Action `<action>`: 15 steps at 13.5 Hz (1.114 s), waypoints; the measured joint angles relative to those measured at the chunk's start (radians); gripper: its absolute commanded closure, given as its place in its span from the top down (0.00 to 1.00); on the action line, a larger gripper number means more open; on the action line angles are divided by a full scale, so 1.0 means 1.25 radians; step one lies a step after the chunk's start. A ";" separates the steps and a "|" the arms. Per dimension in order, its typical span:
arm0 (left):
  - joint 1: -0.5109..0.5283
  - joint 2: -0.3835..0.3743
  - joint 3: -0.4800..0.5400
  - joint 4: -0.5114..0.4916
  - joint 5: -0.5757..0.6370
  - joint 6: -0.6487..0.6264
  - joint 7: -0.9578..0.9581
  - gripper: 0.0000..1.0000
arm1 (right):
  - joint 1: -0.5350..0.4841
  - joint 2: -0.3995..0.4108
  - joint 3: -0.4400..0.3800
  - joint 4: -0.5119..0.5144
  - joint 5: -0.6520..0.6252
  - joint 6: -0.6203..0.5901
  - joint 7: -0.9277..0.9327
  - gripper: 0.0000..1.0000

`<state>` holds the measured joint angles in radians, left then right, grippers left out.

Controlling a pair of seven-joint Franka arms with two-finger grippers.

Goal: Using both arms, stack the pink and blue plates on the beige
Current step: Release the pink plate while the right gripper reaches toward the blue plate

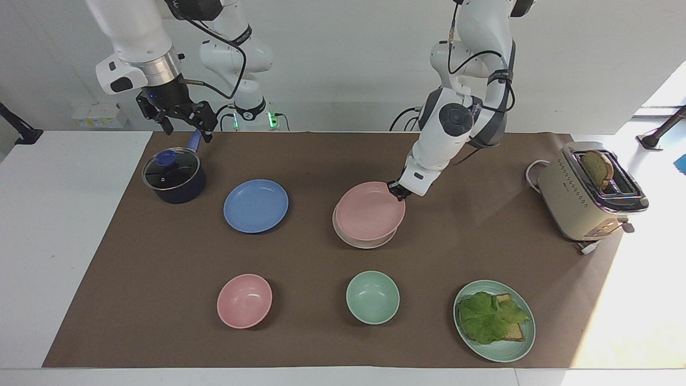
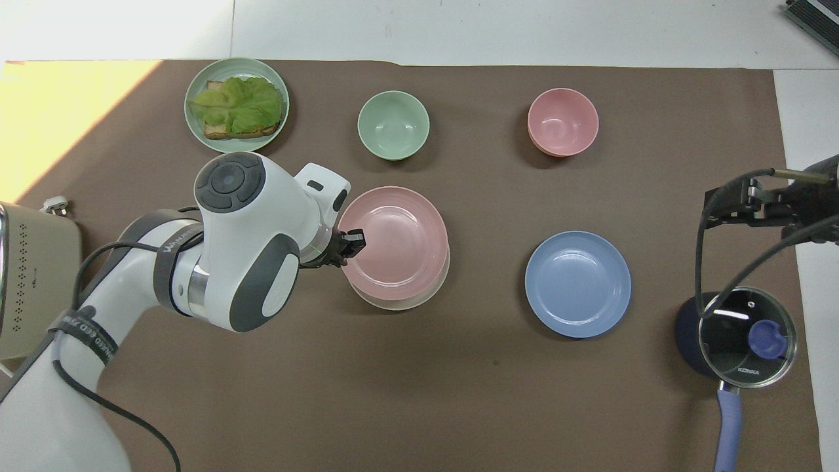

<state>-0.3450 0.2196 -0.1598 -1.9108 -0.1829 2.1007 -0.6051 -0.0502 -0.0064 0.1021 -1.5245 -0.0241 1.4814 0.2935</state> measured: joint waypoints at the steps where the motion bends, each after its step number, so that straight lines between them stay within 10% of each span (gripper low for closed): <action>1: -0.003 0.011 0.000 -0.009 0.000 0.024 0.002 0.49 | 0.000 0.000 0.000 0.000 0.000 0.000 0.000 1.00; 2: -0.003 0.018 0.001 -0.010 0.000 0.031 0.004 0.99 | 0.000 0.000 0.000 0.000 0.000 0.000 0.000 1.00; 8: 0.019 0.018 0.023 -0.006 0.000 0.033 0.005 1.00 | 0.000 0.000 0.000 0.000 0.000 0.000 0.000 1.00; 15: 0.248 -0.054 0.037 0.068 0.120 -0.045 0.275 1.00 | -0.010 -0.015 -0.002 -0.123 0.000 0.114 -0.057 1.00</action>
<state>-0.0348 0.1517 -0.1138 -1.8262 -0.0331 2.0445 -0.2619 -0.0626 -0.0256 0.0995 -1.6782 -0.0236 1.6233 0.2225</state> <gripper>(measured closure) 0.000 0.000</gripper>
